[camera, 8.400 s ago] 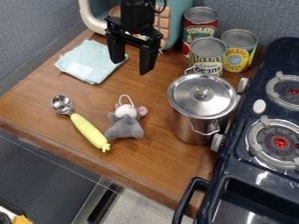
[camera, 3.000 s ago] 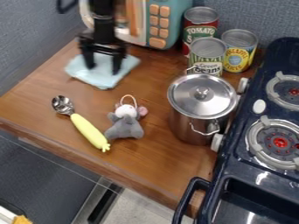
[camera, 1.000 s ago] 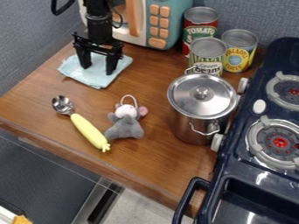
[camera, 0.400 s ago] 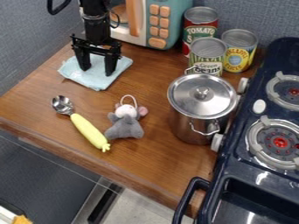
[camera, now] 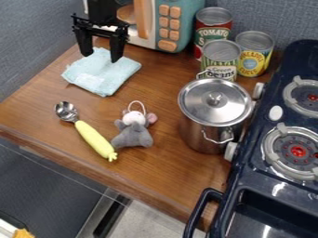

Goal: Move the blue cloth to the left top of the table

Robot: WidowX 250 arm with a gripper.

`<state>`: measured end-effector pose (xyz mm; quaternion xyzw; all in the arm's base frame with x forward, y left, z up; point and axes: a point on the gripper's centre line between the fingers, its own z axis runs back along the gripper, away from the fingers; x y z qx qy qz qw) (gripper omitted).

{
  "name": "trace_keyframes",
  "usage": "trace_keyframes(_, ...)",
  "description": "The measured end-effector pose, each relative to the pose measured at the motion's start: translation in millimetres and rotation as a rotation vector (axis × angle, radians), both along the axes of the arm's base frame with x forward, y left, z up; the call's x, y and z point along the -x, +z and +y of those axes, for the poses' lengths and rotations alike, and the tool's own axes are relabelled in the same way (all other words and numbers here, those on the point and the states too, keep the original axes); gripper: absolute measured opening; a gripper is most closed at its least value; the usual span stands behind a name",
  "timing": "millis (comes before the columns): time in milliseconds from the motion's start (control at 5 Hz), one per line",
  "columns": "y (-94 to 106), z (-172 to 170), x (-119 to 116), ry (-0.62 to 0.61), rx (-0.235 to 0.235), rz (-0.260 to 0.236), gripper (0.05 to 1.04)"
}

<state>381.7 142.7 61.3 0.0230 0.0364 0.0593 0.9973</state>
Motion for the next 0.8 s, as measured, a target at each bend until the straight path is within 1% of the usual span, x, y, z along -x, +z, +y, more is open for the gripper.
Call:
trace_keyframes(200,27.5,-10.8,6.5,-0.008,-0.024,-0.039,0.999)
trace_keyframes(400,36.3,-23.5,15.6,-0.046,-0.025,-0.028,0.999)
trace_keyframes(600,32.2,-39.0,16.3,-0.141,-0.004,-0.011,0.999)
trace_keyframes(800,31.6,-50.8,13.2,-0.237,0.018,-0.015,0.999)
